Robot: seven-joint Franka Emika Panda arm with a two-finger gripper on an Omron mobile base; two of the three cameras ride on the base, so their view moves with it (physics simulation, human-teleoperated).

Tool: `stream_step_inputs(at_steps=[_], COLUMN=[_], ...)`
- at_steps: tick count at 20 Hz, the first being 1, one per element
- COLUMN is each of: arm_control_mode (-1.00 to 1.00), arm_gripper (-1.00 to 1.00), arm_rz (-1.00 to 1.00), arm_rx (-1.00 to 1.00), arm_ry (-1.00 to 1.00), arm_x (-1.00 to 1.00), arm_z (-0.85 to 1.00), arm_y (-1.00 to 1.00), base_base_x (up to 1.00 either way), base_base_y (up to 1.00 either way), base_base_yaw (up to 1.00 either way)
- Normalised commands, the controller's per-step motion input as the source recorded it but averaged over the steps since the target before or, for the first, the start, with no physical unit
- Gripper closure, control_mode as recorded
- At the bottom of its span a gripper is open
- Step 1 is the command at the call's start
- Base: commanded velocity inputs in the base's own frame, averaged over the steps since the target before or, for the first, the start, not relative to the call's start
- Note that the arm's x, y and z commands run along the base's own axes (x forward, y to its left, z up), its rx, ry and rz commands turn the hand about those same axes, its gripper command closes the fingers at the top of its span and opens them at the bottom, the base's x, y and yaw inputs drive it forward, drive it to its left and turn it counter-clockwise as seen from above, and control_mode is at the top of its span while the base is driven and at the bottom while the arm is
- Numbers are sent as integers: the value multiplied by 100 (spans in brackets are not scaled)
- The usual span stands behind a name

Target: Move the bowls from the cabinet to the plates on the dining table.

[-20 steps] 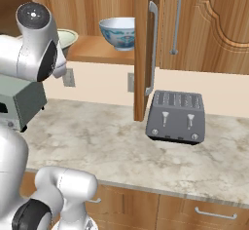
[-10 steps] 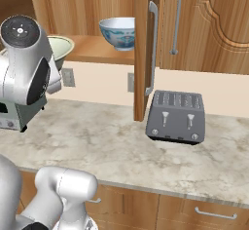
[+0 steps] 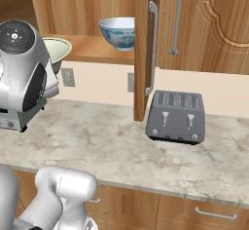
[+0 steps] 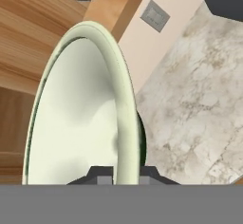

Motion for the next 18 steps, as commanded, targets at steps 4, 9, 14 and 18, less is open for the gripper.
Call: stream_step_inputs(at_steps=[4, 9, 14, 18], arm_control_mode=[-100, -100, -100, -100], arm_gripper=[100, 100, 100, 100], arm_rz=[0, 0, 0, 0], arm_rx=[0, 0, 0, 0], arm_ry=[0, 0, 0, 0], arm_x=[0, 0, 0, 0], arm_z=[0, 0, 0, 0], arm_y=[0, 0, 0, 0], base_base_x=[0, 0, 0, 0], base_base_y=[0, 0, 0, 0], base_base_yaw=[0, 0, 0, 0])
